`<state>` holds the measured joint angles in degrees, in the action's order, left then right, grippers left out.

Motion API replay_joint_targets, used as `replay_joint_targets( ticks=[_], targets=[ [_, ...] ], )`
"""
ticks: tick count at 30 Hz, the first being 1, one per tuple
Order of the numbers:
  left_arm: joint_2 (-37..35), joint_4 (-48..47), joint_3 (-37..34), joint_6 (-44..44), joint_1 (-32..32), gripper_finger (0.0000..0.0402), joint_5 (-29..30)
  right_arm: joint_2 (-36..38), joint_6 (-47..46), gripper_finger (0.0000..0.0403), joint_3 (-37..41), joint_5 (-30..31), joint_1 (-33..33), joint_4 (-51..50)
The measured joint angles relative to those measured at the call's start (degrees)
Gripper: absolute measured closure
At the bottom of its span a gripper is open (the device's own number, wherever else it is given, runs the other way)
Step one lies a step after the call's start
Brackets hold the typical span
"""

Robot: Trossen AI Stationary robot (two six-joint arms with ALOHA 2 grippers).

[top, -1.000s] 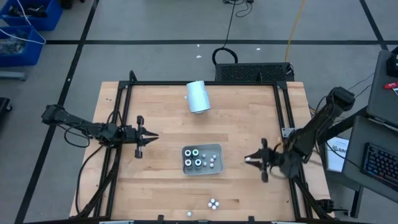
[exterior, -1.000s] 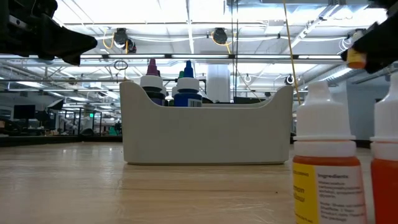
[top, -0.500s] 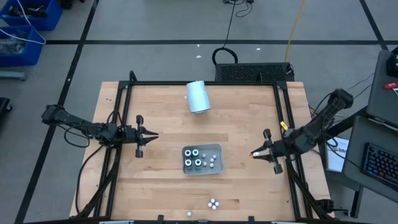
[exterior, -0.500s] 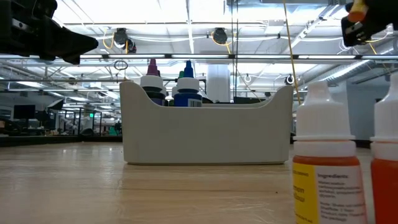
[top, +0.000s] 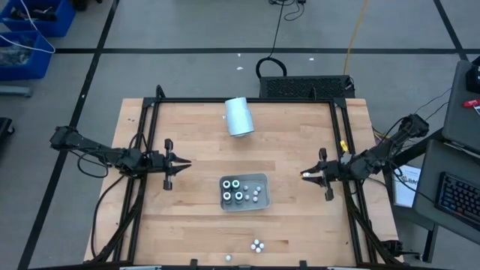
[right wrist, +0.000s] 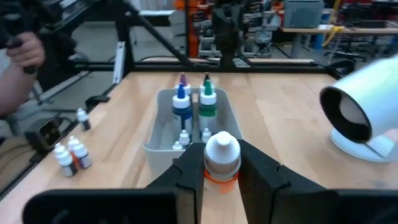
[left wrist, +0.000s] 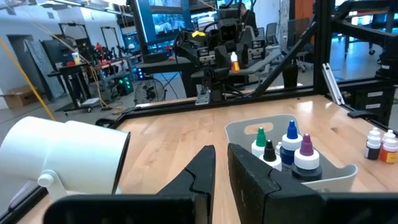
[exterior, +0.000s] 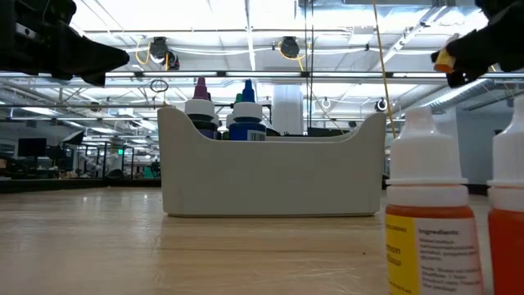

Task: Pick & Place food coloring
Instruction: Put the small yellow food coloring into the gray bin

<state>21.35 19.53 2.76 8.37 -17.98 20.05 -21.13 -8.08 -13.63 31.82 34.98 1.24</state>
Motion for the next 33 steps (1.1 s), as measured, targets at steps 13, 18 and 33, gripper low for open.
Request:
replay_joint_targets(
  ticks=[13,18,33],
  targets=[
    [0.01,0.0,0.0,-1.37,0.0,0.035,0.02,-21.75,0.85,0.0342,2.61,-8.82,-9.29,29.66],
    [0.0,0.02,0.0,-1.37,0.0,0.035,0.01,-38.78,3.46,0.0342,-2.67,-12.54,-12.1,42.24],
    [-0.01,0.0,0.0,-4.52,0.0,0.035,-0.07,-72.01,-1.81,0.0342,-24.79,-3.14,-12.92,42.27]
  ],
)
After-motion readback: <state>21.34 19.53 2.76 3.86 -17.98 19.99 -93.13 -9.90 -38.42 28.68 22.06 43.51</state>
